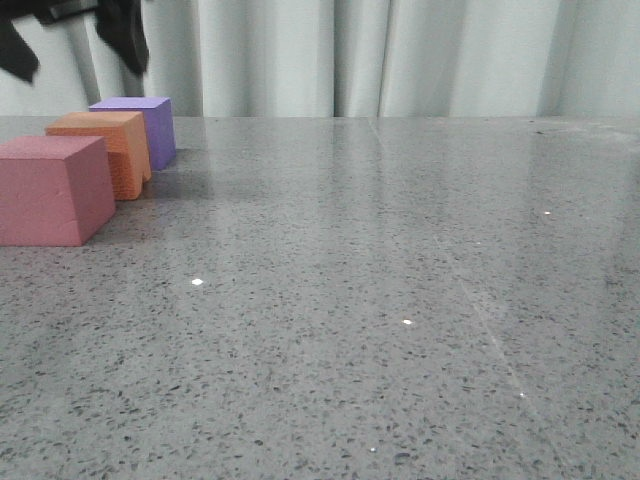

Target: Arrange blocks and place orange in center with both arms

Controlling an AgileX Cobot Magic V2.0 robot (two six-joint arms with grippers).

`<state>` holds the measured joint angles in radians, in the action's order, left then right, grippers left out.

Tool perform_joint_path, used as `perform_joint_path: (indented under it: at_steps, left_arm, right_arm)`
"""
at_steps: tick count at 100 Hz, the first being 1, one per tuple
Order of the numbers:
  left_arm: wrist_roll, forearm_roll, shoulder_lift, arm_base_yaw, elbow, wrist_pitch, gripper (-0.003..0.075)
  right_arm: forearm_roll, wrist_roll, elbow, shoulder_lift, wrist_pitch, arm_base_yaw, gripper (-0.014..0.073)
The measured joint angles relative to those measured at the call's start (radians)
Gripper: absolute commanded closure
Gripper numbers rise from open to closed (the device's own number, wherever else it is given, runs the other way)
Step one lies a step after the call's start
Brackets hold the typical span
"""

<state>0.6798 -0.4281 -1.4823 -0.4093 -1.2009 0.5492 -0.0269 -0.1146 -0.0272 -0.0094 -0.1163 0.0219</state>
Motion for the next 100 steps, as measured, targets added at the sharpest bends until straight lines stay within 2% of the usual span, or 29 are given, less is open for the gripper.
perform_joint_path:
  at_steps: [15,33,47,66,80,88,100]
  left_arm:
    - [0.000,-0.031,0.160,0.000,0.036,-0.008,0.0092]
    - [-0.002,-0.090,0.386,0.000,0.155,-0.015,0.0094]
    - [-0.002,-0.119,0.570,0.000,0.289,-0.015,0.0153]
    - [-0.002,-0.128,0.815,0.000,0.491,-0.015,0.0347]
    - [-0.002,-0.138,0.971,0.000,0.616,-0.012,0.0575]
    - [-0.002,-0.146,1.046,0.000,0.670,-0.011,0.0738]
    - [-0.002,-0.156,1.122,0.000,0.713,-0.001,0.0739]
  right_arm:
    - [0.000,0.000,0.000,0.000,0.000,0.000,0.0661]
    - [0.000,0.000,0.000,0.000,0.000,0.000,0.0661]
    - [0.000,0.000,0.000,0.000,0.000,0.000,0.0661]
    - [0.000,0.000,0.000,0.000,0.000,0.000,0.0661]
    - [0.000,0.000,0.000,0.000,0.000,0.000,0.0661]
    - [0.000,0.000,0.000,0.000,0.000,0.000,0.0661]
    - [0.000,0.000,0.000,0.000,0.000,0.000,0.0661]
